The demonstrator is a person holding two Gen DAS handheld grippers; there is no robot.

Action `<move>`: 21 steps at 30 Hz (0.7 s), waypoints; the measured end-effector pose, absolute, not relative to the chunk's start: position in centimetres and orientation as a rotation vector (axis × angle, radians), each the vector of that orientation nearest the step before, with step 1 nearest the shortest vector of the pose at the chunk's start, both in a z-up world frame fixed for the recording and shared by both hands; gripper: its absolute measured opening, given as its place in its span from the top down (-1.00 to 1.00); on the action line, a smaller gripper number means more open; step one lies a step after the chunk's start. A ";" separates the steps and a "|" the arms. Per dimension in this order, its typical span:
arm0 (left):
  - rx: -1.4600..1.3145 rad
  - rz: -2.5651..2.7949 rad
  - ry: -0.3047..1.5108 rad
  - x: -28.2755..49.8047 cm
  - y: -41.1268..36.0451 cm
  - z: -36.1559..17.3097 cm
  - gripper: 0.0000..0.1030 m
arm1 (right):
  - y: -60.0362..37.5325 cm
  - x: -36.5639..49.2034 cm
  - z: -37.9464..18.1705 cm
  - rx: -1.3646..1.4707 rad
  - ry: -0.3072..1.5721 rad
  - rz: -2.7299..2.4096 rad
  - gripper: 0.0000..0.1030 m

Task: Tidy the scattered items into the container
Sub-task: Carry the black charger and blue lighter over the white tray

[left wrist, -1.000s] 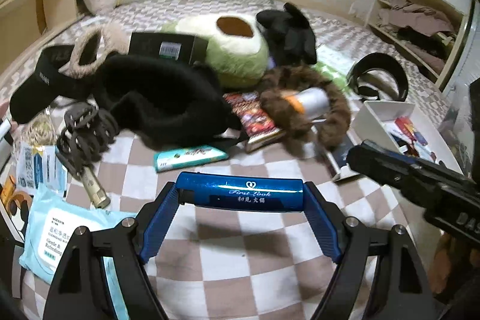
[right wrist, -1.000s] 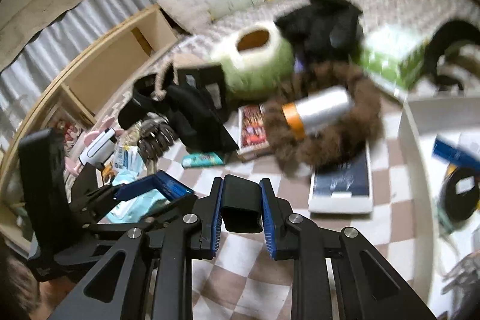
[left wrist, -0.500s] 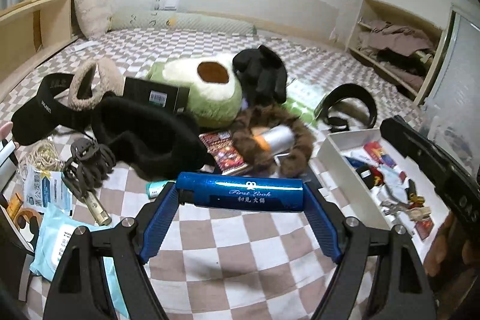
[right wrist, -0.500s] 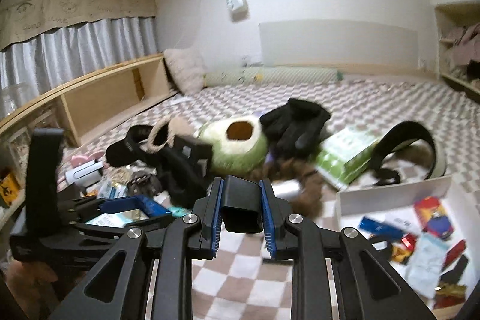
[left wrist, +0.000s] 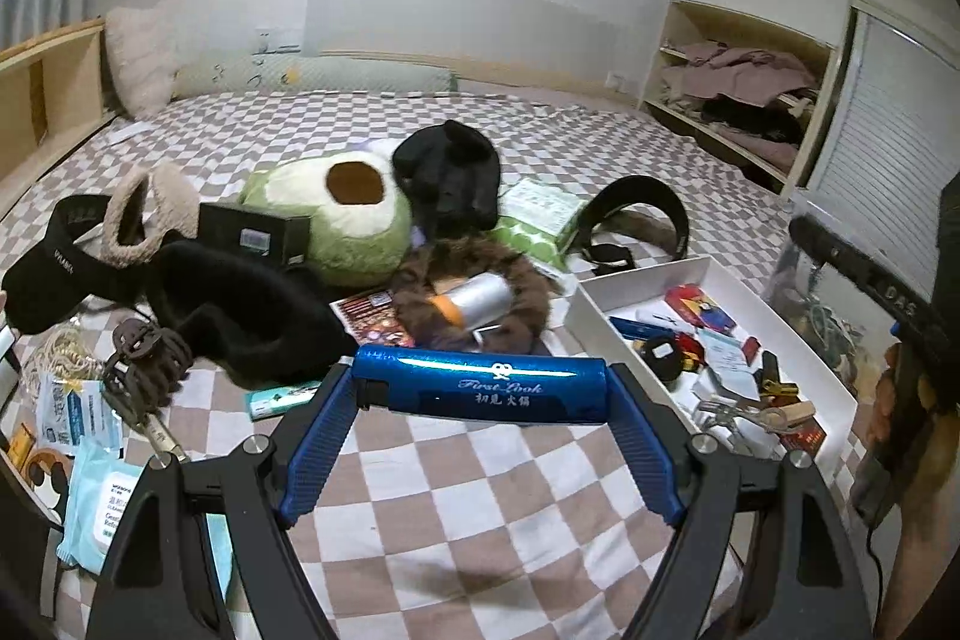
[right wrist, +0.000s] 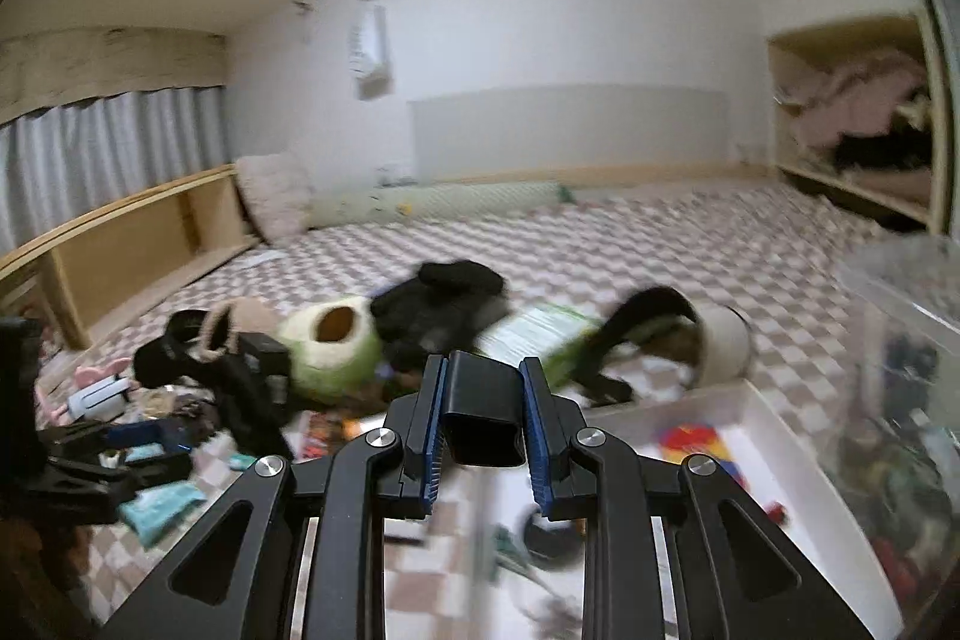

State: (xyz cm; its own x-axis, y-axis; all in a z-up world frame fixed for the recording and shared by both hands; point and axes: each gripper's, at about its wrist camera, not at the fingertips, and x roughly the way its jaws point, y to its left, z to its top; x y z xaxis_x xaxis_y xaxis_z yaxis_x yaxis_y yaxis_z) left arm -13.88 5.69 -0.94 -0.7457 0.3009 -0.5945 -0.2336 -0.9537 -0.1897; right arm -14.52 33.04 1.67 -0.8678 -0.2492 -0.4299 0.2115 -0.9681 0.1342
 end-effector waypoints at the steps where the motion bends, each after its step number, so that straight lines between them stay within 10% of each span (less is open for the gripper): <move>1: -0.934 2.685 -0.141 -13.8 6.0 -0.8 -0.60 | 33.9 -14.6 1.4 0.705 -0.131 -2.826 0.52; 21: -0.795 2.511 -0.058 -13.6 17.3 3.1 -0.60 | 46.0 -16.8 -3.0 1.450 -0.167 -2.689 0.52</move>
State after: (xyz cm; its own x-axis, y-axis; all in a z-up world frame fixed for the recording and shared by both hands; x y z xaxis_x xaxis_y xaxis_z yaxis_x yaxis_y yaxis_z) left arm -13.61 17.35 3.09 -0.7034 0.4757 -0.5281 -0.4507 -0.8731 -0.1862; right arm -16.80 45.96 -2.99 -0.5484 -0.1234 -0.8271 0.0204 -0.9907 0.1343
